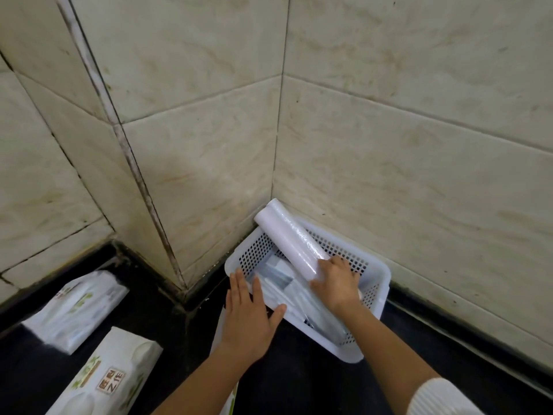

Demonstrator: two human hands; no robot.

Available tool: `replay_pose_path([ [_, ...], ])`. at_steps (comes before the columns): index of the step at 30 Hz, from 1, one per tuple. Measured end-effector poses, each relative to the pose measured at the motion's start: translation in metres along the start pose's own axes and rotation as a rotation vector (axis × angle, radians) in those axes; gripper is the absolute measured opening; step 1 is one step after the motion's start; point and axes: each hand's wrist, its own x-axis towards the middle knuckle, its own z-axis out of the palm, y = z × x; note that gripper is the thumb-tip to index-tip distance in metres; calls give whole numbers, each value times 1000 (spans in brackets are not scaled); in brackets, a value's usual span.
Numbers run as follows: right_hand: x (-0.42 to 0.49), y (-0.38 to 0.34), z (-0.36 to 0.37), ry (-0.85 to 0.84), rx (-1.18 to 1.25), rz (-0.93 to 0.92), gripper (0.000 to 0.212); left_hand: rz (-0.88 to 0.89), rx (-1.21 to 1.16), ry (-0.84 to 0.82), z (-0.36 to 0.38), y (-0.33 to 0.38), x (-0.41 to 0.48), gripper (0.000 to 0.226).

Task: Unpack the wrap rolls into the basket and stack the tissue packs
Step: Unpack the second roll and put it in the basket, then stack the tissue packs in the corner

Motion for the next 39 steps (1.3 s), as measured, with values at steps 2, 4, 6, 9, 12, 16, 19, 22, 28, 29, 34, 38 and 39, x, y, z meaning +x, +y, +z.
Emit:
replay_pose_path([
  [2,-2,-3,-5,3,22,-6,28,2,-20,-32,0,-1,2,88],
  [4,-4,-8,-13,21,60,-37,43,6,-48,-65,-5,-4,5,85],
  [6,-10,-17,-21,54,111,-74,49,18,-93,-43,-13,-9,3,79],
  [9,-26,-39,-27,76,179,-134,46,40,-160,101,-30,-21,-8,68],
  [12,-51,-69,-22,64,231,-200,42,31,-214,237,-51,-41,-30,58],
  [16,-89,-116,1,20,270,-319,37,-58,-211,336,-65,-85,-74,51],
  [19,-115,-152,28,-95,219,-398,40,-165,-217,312,-64,-127,-106,48],
  [22,-137,-184,55,-223,145,-456,44,-239,-208,311,-64,-166,-131,47],
  [28,-168,-231,103,-373,-43,-583,74,-350,-286,303,-67,-231,-150,48],
  [29,-171,-237,108,-382,-74,-596,77,-374,-312,301,-68,-240,-148,49],
  [34,-181,-239,127,-439,-151,-597,94,-405,-351,308,-74,-284,-119,60],
  [38,-183,-224,143,-401,-207,-652,98,-381,-353,309,-72,-309,-87,78],
  [39,-182,-222,146,-390,-209,-659,97,-385,-351,298,-72,-314,-78,79],
])
